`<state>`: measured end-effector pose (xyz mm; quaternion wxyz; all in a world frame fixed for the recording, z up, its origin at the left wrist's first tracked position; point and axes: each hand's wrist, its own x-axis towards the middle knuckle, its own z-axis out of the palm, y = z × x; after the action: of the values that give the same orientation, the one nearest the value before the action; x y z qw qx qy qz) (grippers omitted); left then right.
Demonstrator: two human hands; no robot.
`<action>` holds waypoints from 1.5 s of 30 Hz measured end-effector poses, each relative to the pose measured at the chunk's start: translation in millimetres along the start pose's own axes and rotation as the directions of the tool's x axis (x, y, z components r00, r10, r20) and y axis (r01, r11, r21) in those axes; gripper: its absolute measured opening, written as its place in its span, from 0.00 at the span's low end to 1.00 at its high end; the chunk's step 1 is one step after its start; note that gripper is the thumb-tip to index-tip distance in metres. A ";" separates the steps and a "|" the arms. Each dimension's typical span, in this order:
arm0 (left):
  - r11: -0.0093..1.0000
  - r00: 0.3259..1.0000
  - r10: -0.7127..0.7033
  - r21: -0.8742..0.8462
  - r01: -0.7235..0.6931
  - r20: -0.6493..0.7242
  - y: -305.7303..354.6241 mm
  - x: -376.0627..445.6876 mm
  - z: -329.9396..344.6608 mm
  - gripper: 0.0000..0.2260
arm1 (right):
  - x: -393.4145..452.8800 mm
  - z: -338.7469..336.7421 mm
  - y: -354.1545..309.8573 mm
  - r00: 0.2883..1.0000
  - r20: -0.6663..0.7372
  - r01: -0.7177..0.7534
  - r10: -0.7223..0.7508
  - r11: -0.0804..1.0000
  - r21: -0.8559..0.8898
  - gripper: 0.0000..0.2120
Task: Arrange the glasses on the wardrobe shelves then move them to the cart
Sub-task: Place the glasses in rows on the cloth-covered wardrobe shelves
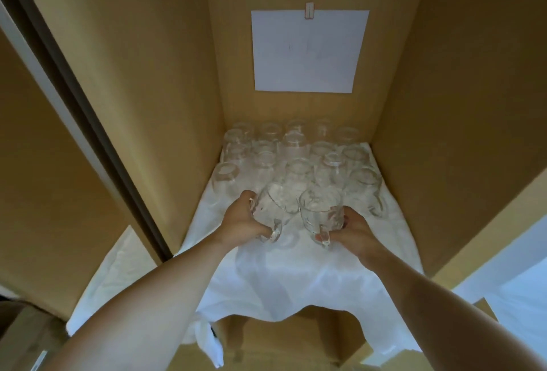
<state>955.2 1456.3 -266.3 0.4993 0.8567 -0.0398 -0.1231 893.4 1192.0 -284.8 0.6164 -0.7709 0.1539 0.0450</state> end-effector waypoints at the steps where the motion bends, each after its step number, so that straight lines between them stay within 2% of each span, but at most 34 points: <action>1: 0.996 1.000 0.024 0.082 -0.024 -0.002 3.3 -2.3 -2.0 0.36 | -1.7 -4.1 -1.7 1.000 -0.010 0.007 -0.008 1.000 -0.029 0.36; 3: 0.977 0.998 0.066 0.203 -0.062 -0.014 8.8 -6.2 -4.3 0.38 | -5.8 -11.5 -4.6 0.999 -0.035 0.022 -0.024 0.997 -0.069 0.36; 7: 0.947 0.991 0.118 0.307 -0.096 -0.054 19.7 -7.1 -6.2 0.42 | -13.4 -21.3 -11.9 0.997 -0.041 0.057 -0.063 0.989 -0.134 0.30; 12: 0.877 0.989 0.126 0.476 -0.073 -0.081 35.9 -6.1 -10.9 0.47 | -17.1 -26.9 -25.9 0.995 -0.029 0.083 -0.094 0.956 -0.282 0.38; 14: 0.825 0.987 0.139 0.561 -0.072 -0.079 39.0 -6.1 -9.7 0.47 | -16.6 -26.7 -31.9 0.991 -0.028 0.109 -0.130 0.916 -0.387 0.45; 17: 0.729 0.979 0.190 0.678 -0.094 -0.069 43.8 -8.0 -4.7 0.42 | -13.3 -22.8 -39.5 0.982 -0.028 0.147 -0.185 0.856 -0.495 0.48; 20: 0.681 0.968 0.241 0.723 -0.116 -0.072 46.7 -8.8 1.2 0.36 | -9.9 -12.8 -47.5 0.980 -0.018 0.146 -0.200 0.768 -0.624 0.46; 23: 0.609 0.956 0.292 0.775 -0.171 -0.019 44.5 -7.7 5.2 0.33 | -7.7 0.3 -49.6 0.971 0.021 0.168 -0.237 0.619 -0.768 0.42; 30: 0.477 0.962 0.263 0.857 -0.197 0.075 35.2 -1.6 10.6 0.32 | 1.7 25.1 -50.1 0.935 0.139 0.280 -0.326 0.441 -0.852 0.40; 33: 0.428 0.961 0.259 0.880 -0.203 0.096 34.6 2.0 13.5 0.33 | 4.7 36.8 -47.2 0.922 0.180 0.319 -0.343 0.406 -0.857 0.39; 35: 0.436 0.967 0.232 0.878 -0.198 0.102 35.3 3.5 17.1 0.34 | 5.6 45.8 -45.6 0.904 0.229 0.355 -0.360 0.337 -0.872 0.38; 38: 0.480 0.981 0.170 0.861 -0.167 0.096 38.1 6.2 20.0 0.35 | 4.3 60.1 -39.9 0.864 0.312 0.398 -0.394 0.156 -0.904 0.35; 40: 0.507 0.985 0.132 0.847 -0.163 0.111 39.5 8.4 17.3 0.35 | 3.2 65.5 -37.1 0.860 0.304 0.389 -0.409 0.142 -0.910 0.36; 43: 0.538 0.984 0.098 0.824 -0.176 0.147 43.5 9.6 14.3 0.34 | 3.2 61.8 -37.8 0.863 0.319 0.400 -0.391 0.143 -0.905 0.42; 45: 0.622 0.989 0.062 0.770 -0.143 0.134 46.2 8.8 16.0 0.33 | 3.8 57.3 -40.0 0.866 0.344 0.423 -0.363 0.165 -0.891 0.45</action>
<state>962.3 1418.1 -235.4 0.0847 0.9776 -0.1614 -0.1052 915.5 1254.3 -261.8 0.0290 -0.9919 -0.1232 -0.0136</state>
